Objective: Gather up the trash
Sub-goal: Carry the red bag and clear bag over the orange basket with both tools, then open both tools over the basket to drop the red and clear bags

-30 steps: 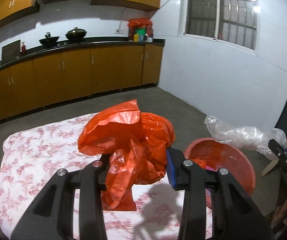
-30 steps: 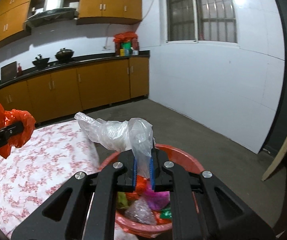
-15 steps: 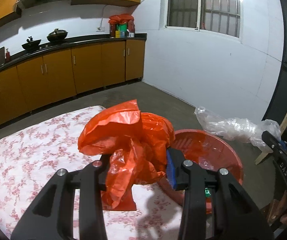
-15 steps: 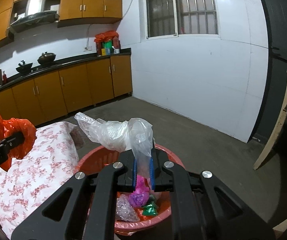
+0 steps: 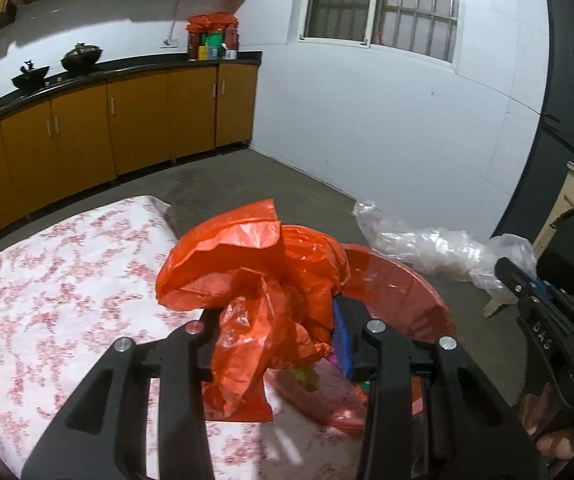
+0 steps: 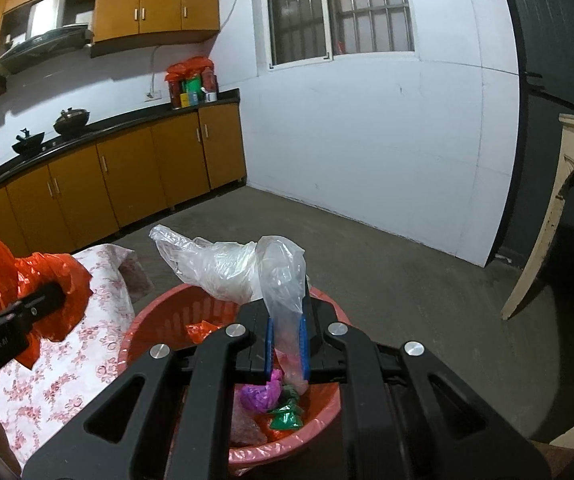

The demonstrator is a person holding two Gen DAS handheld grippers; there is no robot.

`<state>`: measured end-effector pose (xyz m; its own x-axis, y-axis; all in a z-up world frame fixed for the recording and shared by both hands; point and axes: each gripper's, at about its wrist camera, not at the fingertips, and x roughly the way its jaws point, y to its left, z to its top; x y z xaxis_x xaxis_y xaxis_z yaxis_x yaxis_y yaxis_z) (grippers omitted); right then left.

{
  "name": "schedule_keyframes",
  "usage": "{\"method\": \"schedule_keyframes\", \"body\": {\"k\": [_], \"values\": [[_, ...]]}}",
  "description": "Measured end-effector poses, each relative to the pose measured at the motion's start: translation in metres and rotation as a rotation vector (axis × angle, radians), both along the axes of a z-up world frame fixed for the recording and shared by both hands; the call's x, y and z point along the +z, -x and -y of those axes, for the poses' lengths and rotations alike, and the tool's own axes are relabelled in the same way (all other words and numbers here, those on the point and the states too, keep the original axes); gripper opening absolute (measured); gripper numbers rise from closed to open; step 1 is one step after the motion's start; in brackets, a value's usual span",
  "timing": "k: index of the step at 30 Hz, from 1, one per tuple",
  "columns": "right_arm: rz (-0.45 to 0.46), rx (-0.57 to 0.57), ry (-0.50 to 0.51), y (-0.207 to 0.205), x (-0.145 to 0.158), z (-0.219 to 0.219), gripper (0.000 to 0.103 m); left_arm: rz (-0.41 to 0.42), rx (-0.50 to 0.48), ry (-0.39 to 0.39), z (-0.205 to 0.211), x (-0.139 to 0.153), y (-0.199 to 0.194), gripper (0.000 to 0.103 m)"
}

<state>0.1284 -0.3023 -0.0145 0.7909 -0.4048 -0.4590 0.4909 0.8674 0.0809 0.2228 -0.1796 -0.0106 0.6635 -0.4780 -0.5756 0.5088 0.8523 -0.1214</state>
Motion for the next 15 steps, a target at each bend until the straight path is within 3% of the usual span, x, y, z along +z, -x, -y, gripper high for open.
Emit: {"method": "schedule_keyframes", "body": {"k": [13,15], "values": [[0.01,0.013,-0.038,-0.011,-0.004,0.009,0.01,-0.061,-0.066,0.007,0.037,-0.027,-0.014,0.042],[0.011,0.027,-0.06,-0.013,-0.006,0.011,0.016,-0.073,-0.071,0.011,0.041,-0.031,-0.016,0.046]]}}
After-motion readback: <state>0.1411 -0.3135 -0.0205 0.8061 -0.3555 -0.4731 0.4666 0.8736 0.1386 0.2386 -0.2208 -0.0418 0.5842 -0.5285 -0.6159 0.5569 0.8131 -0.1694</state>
